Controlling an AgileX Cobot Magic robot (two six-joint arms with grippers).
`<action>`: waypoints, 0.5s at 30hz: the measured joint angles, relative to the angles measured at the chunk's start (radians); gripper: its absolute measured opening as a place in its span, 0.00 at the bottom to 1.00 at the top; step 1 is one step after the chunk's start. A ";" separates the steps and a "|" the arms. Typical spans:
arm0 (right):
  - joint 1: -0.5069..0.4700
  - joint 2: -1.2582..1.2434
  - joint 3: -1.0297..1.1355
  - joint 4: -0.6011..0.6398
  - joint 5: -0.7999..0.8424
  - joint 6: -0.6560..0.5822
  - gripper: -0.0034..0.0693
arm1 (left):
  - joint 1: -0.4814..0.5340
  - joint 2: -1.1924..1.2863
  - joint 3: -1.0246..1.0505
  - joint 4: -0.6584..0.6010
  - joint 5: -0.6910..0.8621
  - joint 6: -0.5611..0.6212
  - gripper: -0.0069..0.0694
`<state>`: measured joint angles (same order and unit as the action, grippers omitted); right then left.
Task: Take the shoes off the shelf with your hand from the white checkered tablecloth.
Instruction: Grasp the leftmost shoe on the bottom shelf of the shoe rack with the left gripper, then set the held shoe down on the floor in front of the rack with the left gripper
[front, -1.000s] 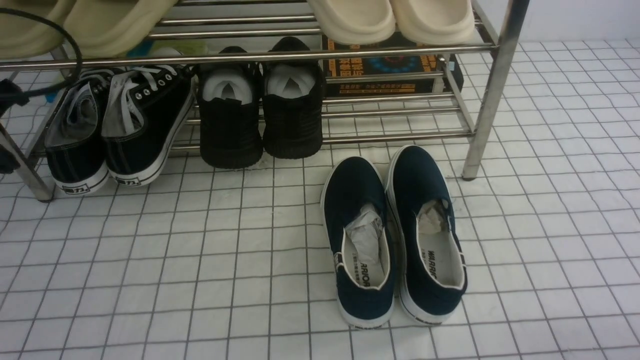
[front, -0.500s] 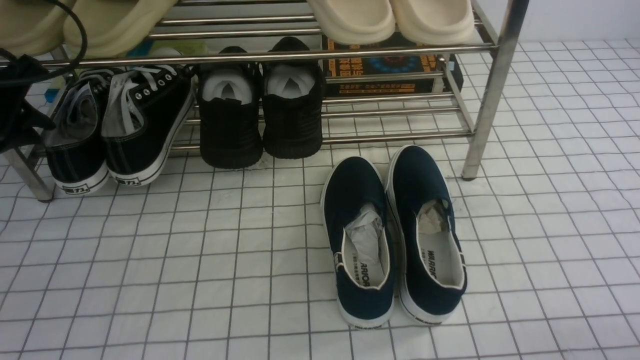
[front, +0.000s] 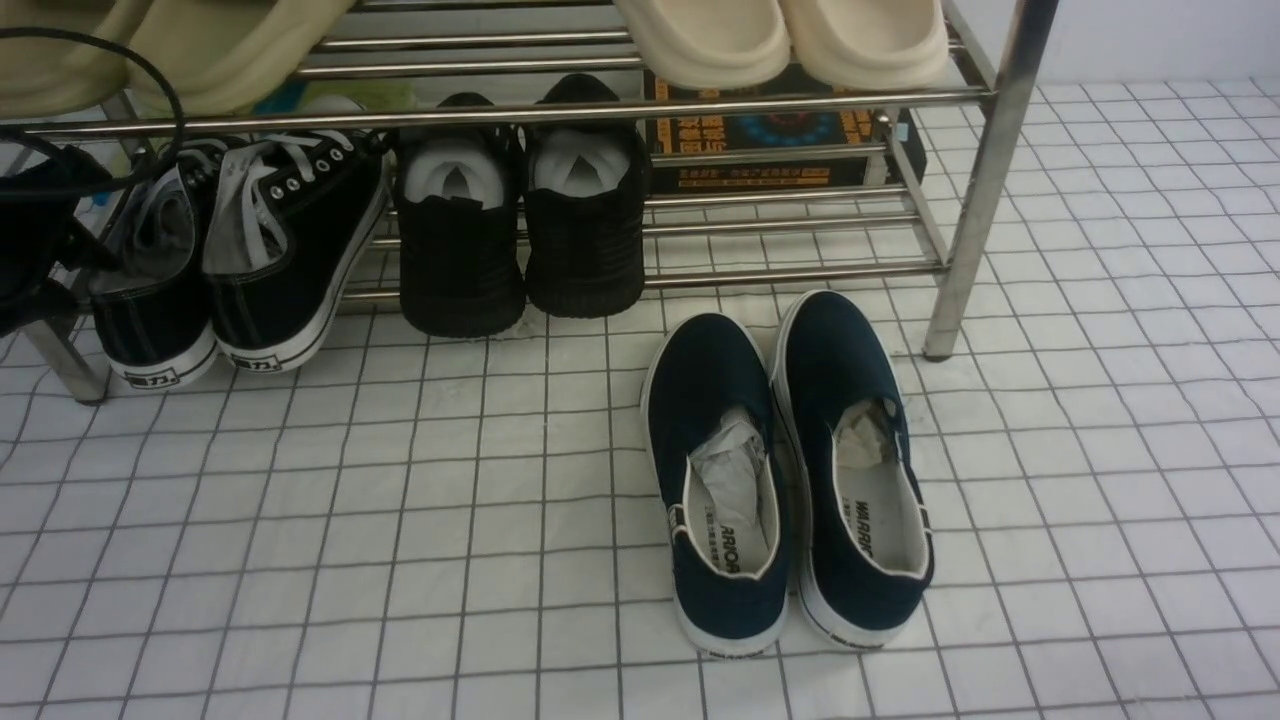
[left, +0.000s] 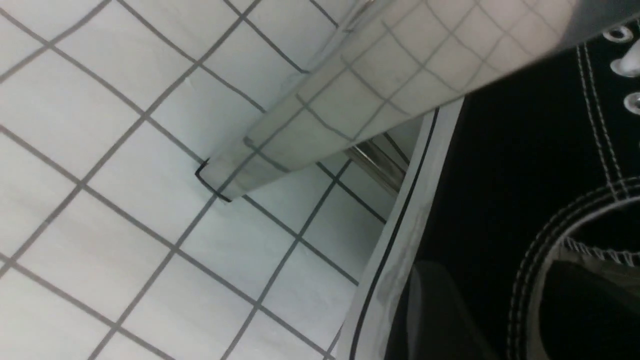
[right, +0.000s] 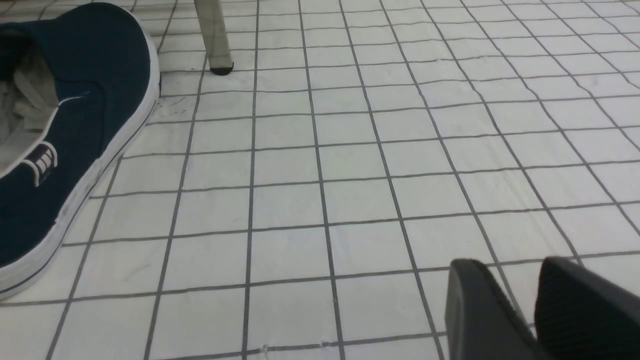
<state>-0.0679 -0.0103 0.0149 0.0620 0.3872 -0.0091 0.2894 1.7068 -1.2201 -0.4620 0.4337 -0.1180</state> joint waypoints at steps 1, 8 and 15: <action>0.000 0.000 0.000 0.000 0.000 0.000 0.33 | 0.000 0.004 0.000 0.000 -0.004 0.000 0.49; 0.000 0.000 0.000 0.000 0.000 0.000 0.33 | 0.000 0.048 -0.010 -0.015 0.002 0.000 0.29; 0.000 0.000 0.000 0.000 0.000 0.000 0.33 | 0.002 0.039 -0.010 -0.005 0.040 0.048 0.14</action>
<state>-0.0679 -0.0103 0.0149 0.0620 0.3872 -0.0091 0.2918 1.7454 -1.2305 -0.4673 0.4736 -0.0698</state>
